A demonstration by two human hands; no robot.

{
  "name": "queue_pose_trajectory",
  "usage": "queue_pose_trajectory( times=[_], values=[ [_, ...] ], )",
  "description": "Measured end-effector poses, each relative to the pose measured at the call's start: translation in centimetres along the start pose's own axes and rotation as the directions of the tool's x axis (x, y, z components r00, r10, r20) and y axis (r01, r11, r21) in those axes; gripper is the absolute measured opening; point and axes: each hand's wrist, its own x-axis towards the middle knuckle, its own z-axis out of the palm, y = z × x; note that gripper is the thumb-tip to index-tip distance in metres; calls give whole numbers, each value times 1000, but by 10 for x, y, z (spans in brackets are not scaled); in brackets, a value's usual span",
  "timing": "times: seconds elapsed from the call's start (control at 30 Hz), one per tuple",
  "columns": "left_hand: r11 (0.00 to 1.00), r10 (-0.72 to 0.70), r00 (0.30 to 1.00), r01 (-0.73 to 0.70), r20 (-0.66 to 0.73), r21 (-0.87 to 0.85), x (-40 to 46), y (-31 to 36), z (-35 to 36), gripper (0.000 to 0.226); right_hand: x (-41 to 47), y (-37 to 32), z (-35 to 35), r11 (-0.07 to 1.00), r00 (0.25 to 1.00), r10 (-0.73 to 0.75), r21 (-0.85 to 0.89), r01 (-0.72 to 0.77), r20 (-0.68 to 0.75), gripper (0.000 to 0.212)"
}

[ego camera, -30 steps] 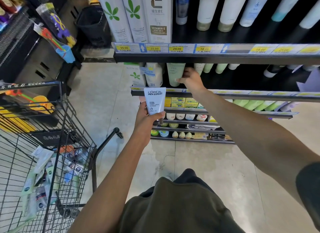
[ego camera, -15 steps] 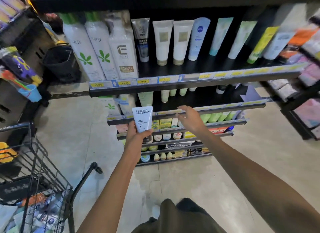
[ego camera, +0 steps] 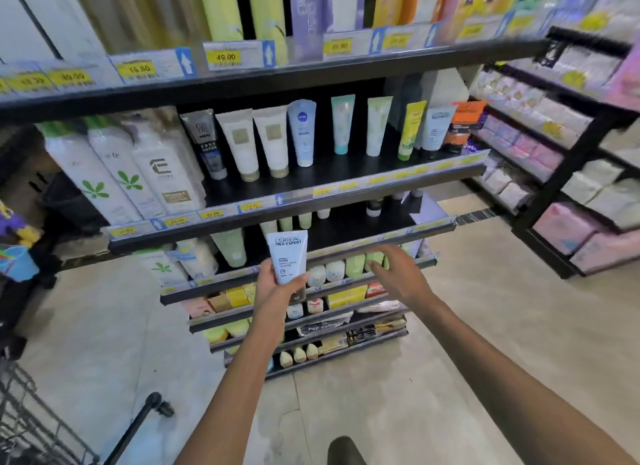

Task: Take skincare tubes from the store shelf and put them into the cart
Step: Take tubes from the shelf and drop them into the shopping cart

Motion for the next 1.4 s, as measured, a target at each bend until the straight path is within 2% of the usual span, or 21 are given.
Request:
queue_pose_trajectory(
  times=[0.37,0.6,0.73,1.03,1.17,1.4],
  values=[
    [998,62,998,-61,-18,29,-58,3,159,55,-27,105,-122,997,995,-72,-46,69,-65,38],
    [995,91,996,-92,24,32,-57,13,243,57,-13,147,-180,995,991,-95,-42,92,-93,35],
    [992,122,992,-123,42,14,-36,26,281,62,13,157,-205,994,989,-98,-53,93,-115,40],
    [978,199,972,-188,124,-95,43,61,343,48,92,162,-249,986,976,-156,-78,145,-154,40],
    [973,224,967,-216,118,-81,77,78,363,42,133,165,-260,979,972,-187,-112,171,-144,41],
    [969,244,968,-246,62,36,131,97,389,52,191,175,-262,972,975,-203,-135,190,-88,44]
  ],
)
